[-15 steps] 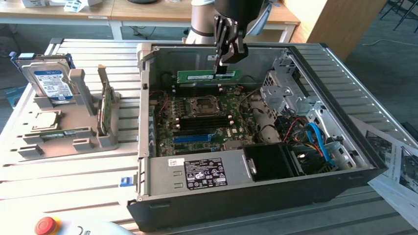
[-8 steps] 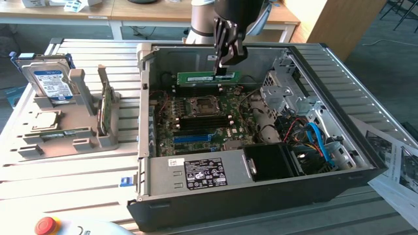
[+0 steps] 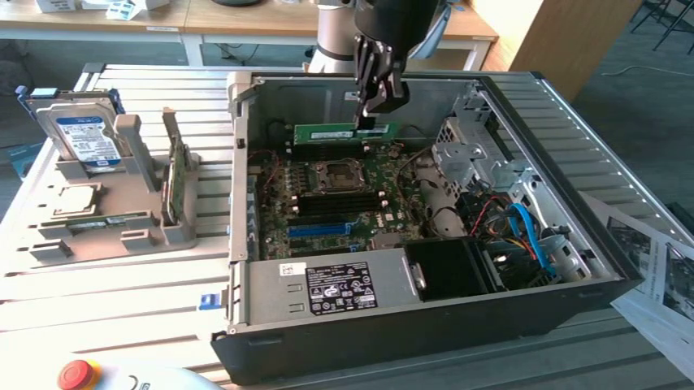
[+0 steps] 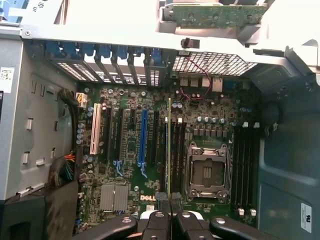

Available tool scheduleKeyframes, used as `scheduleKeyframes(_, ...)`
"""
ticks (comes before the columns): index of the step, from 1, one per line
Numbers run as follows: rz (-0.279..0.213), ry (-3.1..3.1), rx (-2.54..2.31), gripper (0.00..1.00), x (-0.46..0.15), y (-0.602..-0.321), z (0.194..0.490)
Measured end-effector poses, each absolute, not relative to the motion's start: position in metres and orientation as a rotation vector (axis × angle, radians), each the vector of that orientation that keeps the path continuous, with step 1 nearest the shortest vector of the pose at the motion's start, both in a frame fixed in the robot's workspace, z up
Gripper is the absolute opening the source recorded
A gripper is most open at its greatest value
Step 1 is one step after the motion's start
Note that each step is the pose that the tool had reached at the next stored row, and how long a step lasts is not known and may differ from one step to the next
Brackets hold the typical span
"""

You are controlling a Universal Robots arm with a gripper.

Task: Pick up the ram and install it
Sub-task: 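Pick up the ram and move it above insertion slot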

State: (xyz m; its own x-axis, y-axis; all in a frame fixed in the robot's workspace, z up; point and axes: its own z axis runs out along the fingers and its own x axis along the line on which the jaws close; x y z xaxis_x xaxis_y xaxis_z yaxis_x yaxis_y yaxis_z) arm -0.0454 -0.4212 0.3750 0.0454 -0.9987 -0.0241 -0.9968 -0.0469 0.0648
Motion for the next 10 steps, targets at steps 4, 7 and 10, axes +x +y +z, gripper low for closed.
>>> scheduleKeyframes(4, -0.097, -2.148, 2.249, 0.12, -0.045, -0.421, 0.370)
scheduleKeyframes(7, -0.097, -2.148, 2.249, 0.12, -0.045, -0.421, 0.366)
scheduleKeyframes(10, -0.097, -2.148, 2.249, 0.12, -0.045, -0.421, 0.362)
